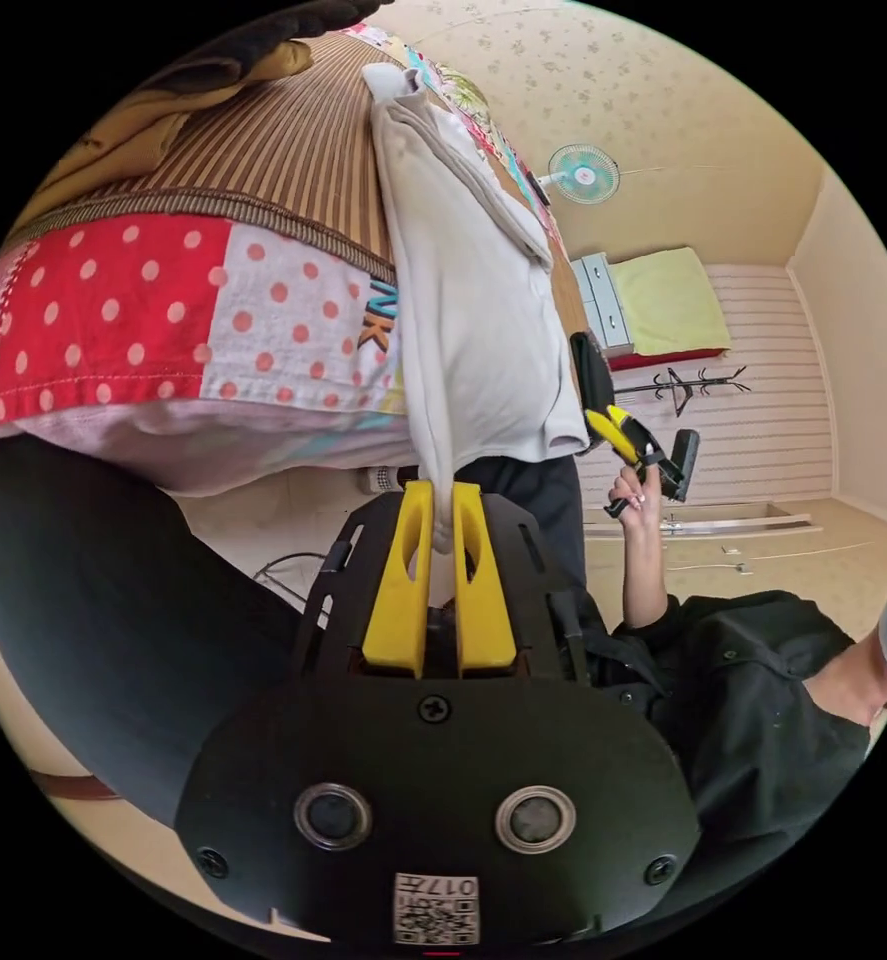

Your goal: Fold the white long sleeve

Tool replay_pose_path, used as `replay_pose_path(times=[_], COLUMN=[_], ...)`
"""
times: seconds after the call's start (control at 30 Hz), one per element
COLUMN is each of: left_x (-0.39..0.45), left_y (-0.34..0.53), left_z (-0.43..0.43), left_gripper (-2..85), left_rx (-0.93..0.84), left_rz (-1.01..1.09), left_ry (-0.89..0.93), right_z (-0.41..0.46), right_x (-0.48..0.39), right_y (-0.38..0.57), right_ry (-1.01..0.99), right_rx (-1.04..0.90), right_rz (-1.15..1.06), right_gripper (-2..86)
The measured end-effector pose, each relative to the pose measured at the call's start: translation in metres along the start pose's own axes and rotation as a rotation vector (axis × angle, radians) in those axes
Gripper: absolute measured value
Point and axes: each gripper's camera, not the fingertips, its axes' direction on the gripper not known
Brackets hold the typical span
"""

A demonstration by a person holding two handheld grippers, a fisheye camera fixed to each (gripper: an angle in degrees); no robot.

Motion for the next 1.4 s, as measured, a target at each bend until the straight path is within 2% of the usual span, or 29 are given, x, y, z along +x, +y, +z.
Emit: replay_pose_path(times=[0.1, 0.13, 0.2, 0.33, 0.4, 0.47, 0.57, 0.77, 0.83, 0.97, 1.07, 1.1, 1.17, 1.27, 1.4], left_x=[-0.002, -0.003, -0.001, 0.01, 0.011, 0.017, 0.032, 0.074, 0.076, 0.086, 0.096, 0.098, 0.106, 0.097, 0.059], left_y=[0.003, 0.006, 0.013, 0.035, 0.038, 0.036, 0.039, 0.052, 0.047, 0.007, -0.057, -0.073, -0.139, -0.22, -0.294], left_z=[-0.03, -0.043, -0.064, -0.125, -0.143, -0.16, -0.181, -0.225, -0.231, -0.23, -0.217, -0.213, -0.193, -0.158, -0.108], left_gripper=[4.0, 4.0, 3.9, 3.9, 3.9, 3.9, 3.8, 3.8, 3.9, 3.7, 3.6, 3.6, 3.6, 3.7, 4.7], left_rx=[0.016, 0.027, 0.043, 0.17, 0.216, 0.254, 0.283, 0.37, 0.448, 0.637, 0.735, 0.743, 0.775, 0.78, 0.698], left_rz=[0.002, -0.003, 0.002, 0.045, 0.08, 0.161, 0.271, 0.479, 0.435, 0.328, 0.26, 0.256, 0.211, 0.168, 0.062], left_ry=[0.125, 0.176, 0.224, 0.321, 0.445, 0.638, 0.847, 0.942, 0.848, 0.504, 0.377, 0.347, 0.162, -0.001, -0.038], right_z=[0.016, 0.016, 0.0, -0.064, -0.085, -0.1, -0.115, -0.134, -0.131, -0.123, -0.115, -0.112, -0.093, -0.051, 0.015], right_x=[0.024, 0.037, 0.057, 0.108, 0.139, 0.176, 0.187, 0.172, 0.171, 0.162, 0.135, 0.129, 0.104, 0.082, 0.082], right_y=[0.006, 0.008, 0.012, 0.026, 0.034, 0.047, 0.067, 0.092, 0.086, 0.05, -0.007, -0.021, -0.078, -0.139, -0.184], right_ry=[-0.026, -0.069, -0.162, -0.413, -0.55, -0.791, -1.041, -1.317, -1.272, -0.95, -0.779, -0.722, -0.544, -0.429, -0.422], right_rx=[-0.1, -0.129, -0.097, 0.04, 0.087, 0.167, 0.301, 0.6, 0.616, 0.613, 0.602, 0.59, 0.55, 0.511, 0.423], right_rz=[0.064, 0.083, 0.112, 0.015, -0.011, 0.01, -0.046, -0.204, -0.134, 0.027, 0.03, 0.045, 0.055, 0.085, 0.232], right_gripper=[13.2, 8.0, 4.5, 2.8, 2.6, 2.4, 2.2, 2.0, 2.0, 2.2, 2.4, 2.5, 2.9, 3.8, 6.9])
